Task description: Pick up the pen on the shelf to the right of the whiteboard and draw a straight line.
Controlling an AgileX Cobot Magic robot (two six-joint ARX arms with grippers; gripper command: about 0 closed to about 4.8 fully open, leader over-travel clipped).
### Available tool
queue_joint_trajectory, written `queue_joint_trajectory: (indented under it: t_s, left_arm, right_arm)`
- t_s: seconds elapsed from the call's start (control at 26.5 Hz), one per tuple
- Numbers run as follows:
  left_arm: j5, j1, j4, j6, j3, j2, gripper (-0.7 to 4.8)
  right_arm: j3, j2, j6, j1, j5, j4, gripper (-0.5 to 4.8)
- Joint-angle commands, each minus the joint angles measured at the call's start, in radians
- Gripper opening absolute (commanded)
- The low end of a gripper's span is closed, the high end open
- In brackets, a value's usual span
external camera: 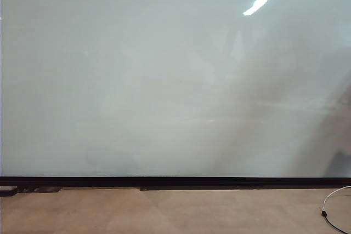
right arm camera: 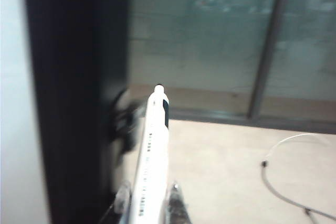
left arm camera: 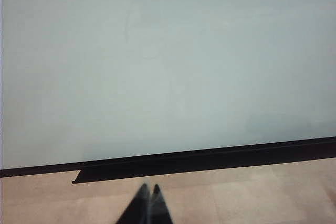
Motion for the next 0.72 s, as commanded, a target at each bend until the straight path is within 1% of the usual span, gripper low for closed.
queue_joint_trajectory:
  t_s: [0.04, 0.19, 0.3, 0.38, 0.42, 0.45, 0.49, 0.57, 0.64, 0.72]
  left_arm:
    - [0.001, 0.0, 0.013, 0.001, 0.003, 0.0, -0.05]
    - [0.001, 0.0, 0.013, 0.001, 0.003, 0.0, -0.05]
    - [0.005, 0.0, 0.013, 0.001, 0.003, 0.0, -0.05]
    - [0.005, 0.0, 0.013, 0.001, 0.003, 0.0, -0.05]
    - [0.004, 0.0, 0.013, 0.001, 0.003, 0.0, -0.05]
    - [0.004, 0.0, 0.013, 0.001, 0.003, 0.0, -0.05]
    - [0.004, 0.0, 0.013, 0.001, 0.003, 0.0, -0.05]
    - [0.004, 0.0, 0.013, 0.001, 0.003, 0.0, -0.05]
    - [0.003, 0.0, 0.012, 0.001, 0.003, 0.0, -0.05]
    - [0.0, 0.0, 0.014, 0.001, 0.003, 0.0, -0.05]
  right_arm:
    - [0.003, -0.035, 0.004, -0.031, 0.023, -0.005, -0.01]
    - [-0.007, -0.087, 0.005, -0.074, 0.047, -0.074, -0.01]
    - [-0.076, -0.172, 0.035, -0.11, 0.05, -0.088, -0.01]
    - [-0.187, -0.281, 0.042, -0.101, 0.109, -0.089, -0.02]
    - [-0.269, -0.366, 0.044, -0.089, 0.142, -0.092, -0.02]
    - [-0.324, -0.43, 0.068, -0.087, 0.167, -0.101, -0.02]
    - [-0.413, -0.556, 0.107, -0.077, 0.176, -0.117, -0.02]
    - [-0.489, -0.693, 0.12, -0.063, 0.21, -0.156, -0.03]
    - [-0.546, -0.881, 0.117, -0.043, 0.251, -0.276, -0.03]
    - [-0.56, -1.047, 0.12, -0.03, 0.248, -0.46, -0.03]
